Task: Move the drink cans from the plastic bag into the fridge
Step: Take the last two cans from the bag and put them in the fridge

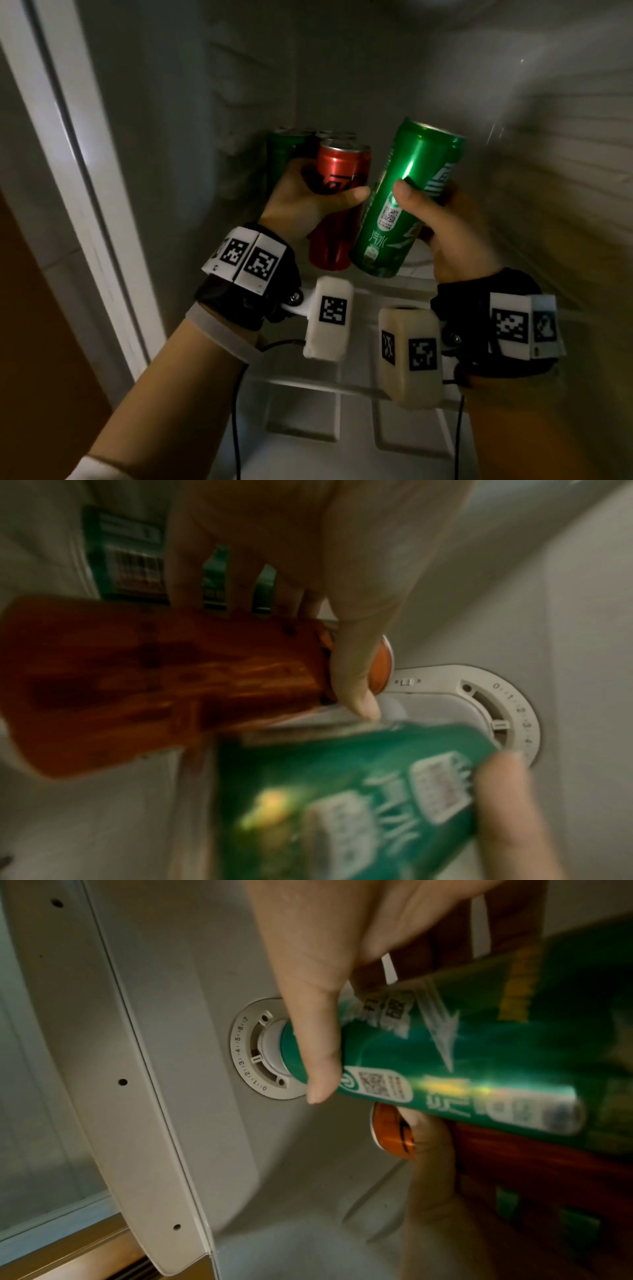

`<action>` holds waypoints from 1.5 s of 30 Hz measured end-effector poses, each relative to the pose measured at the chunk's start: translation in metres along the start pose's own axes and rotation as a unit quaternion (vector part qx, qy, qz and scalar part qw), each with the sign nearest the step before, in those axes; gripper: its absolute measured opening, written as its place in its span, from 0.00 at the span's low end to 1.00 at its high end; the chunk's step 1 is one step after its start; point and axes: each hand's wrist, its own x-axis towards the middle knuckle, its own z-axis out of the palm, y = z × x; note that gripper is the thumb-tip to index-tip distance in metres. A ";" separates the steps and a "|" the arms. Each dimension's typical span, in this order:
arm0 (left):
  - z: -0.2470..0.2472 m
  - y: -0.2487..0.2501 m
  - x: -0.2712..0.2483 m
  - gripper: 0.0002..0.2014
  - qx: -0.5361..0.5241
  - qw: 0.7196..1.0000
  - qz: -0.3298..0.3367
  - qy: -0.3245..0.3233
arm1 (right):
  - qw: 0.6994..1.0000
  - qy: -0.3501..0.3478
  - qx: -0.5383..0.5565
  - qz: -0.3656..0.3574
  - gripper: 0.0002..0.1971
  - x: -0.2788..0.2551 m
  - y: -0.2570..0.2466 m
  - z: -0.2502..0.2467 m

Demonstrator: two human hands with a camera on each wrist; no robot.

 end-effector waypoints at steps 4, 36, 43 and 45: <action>-0.004 -0.004 0.004 0.33 0.036 0.999 -0.013 0.009 | 0.999 -0.029 -0.011 -0.020 0.06 -0.002 0.002 0.008; -0.042 0.019 -0.084 0.34 0.104 0.981 0.117 0.111 | 0.986 -0.163 0.003 -0.023 0.15 -0.005 0.001 0.064; -0.040 0.001 -0.061 0.30 0.059 0.982 0.080 0.158 | 0.999 0.000 -0.035 -0.033 0.12 0.001 0.022 0.036; -0.037 -0.002 -0.053 0.35 0.058 0.982 0.074 0.164 | 0.997 0.017 -0.069 -0.020 0.18 0.005 0.032 0.035</action>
